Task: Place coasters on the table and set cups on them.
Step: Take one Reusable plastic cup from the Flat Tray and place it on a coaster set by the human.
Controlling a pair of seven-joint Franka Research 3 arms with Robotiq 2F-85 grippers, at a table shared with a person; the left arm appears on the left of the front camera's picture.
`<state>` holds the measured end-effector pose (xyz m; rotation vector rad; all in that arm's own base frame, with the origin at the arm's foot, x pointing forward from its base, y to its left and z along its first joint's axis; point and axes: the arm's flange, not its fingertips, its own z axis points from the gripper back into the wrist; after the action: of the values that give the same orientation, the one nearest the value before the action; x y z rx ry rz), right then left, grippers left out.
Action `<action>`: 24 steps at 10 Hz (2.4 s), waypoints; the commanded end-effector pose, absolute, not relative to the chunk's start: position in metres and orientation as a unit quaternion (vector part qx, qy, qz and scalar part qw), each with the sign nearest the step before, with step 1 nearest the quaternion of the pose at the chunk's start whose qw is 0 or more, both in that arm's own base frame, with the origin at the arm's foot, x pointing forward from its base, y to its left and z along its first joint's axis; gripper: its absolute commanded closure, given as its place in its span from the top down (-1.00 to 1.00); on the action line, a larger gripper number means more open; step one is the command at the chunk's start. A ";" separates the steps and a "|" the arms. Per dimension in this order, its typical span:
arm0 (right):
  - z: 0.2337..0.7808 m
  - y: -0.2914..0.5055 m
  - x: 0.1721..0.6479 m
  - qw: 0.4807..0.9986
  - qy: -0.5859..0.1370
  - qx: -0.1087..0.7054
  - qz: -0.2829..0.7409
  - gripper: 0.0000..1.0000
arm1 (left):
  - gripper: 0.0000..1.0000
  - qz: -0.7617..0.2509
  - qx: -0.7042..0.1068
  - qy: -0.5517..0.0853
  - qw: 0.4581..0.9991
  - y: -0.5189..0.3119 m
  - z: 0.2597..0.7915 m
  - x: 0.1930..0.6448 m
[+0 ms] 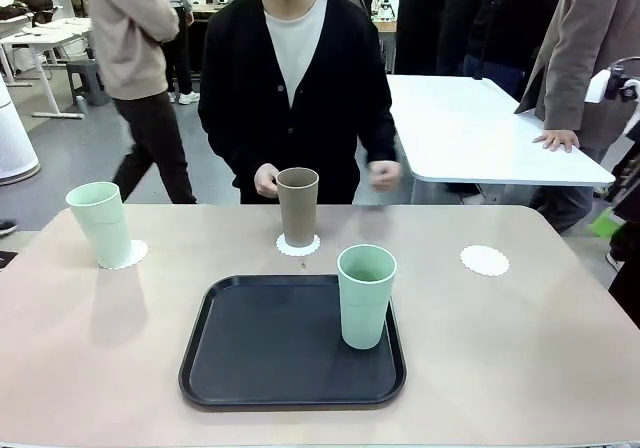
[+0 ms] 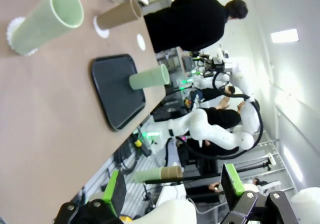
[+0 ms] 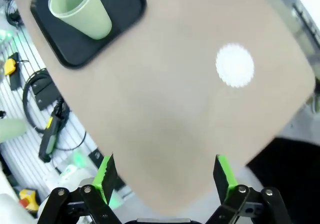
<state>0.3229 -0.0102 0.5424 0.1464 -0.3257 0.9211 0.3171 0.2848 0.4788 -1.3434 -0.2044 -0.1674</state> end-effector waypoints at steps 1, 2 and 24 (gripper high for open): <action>0.496 0.014 0.356 0.817 -0.207 0.149 0.517 1.00 | 1.00 -0.079 -0.623 -0.100 0.772 0.288 0.482 0.314; 0.477 0.031 0.371 0.784 -0.207 0.182 0.556 1.00 | 1.00 -0.079 -0.623 -0.100 0.772 0.288 0.482 0.314; 0.308 0.079 0.395 0.531 -0.407 0.429 0.607 1.00 | 1.00 -0.079 -0.623 -0.100 0.772 0.288 0.482 0.314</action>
<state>0.3840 0.0822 0.3100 0.9629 -0.9359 1.4835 0.3169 0.2848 0.4786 -1.3437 -0.2044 -0.1668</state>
